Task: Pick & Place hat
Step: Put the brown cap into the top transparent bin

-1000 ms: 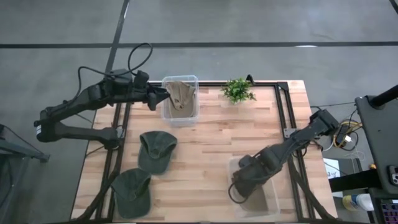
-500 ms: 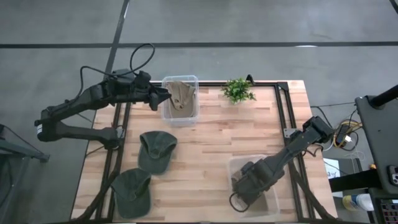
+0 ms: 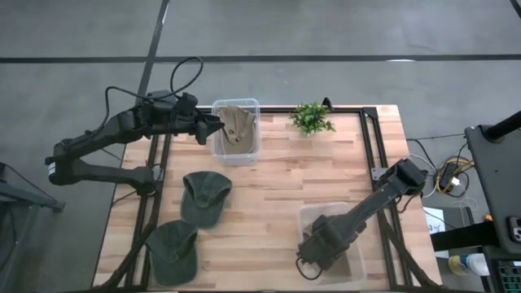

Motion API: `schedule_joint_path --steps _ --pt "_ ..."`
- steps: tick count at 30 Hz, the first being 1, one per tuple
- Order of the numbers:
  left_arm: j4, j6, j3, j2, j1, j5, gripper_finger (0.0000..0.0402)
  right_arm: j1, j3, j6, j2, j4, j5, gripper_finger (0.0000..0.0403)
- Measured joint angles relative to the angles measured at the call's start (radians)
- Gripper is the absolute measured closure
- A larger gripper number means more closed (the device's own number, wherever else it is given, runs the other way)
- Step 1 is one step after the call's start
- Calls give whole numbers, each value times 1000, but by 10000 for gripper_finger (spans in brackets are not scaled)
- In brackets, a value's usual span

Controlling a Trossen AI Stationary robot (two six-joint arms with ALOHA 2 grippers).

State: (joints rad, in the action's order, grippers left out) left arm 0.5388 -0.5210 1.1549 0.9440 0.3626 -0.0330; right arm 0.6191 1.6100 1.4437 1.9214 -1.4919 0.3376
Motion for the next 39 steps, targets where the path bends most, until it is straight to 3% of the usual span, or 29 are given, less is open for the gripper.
schedule_joint_path --steps 6,7,17,34,39 --pt "0 -1 0 0 0 0 200 -3 0 -47 21 -24 1 372" --pt "0 -2 0 0 0 0 200 -4 0 -53 20 -30 1 380" --pt "0 -2 0 0 0 0 200 -31 45 -44 -59 -75 -4 391" --pt "0 -2 0 1 0 0 200 -155 336 -81 -206 -80 -25 391" --pt "0 -2 0 1 0 0 200 -214 367 -109 -254 -79 -87 391"
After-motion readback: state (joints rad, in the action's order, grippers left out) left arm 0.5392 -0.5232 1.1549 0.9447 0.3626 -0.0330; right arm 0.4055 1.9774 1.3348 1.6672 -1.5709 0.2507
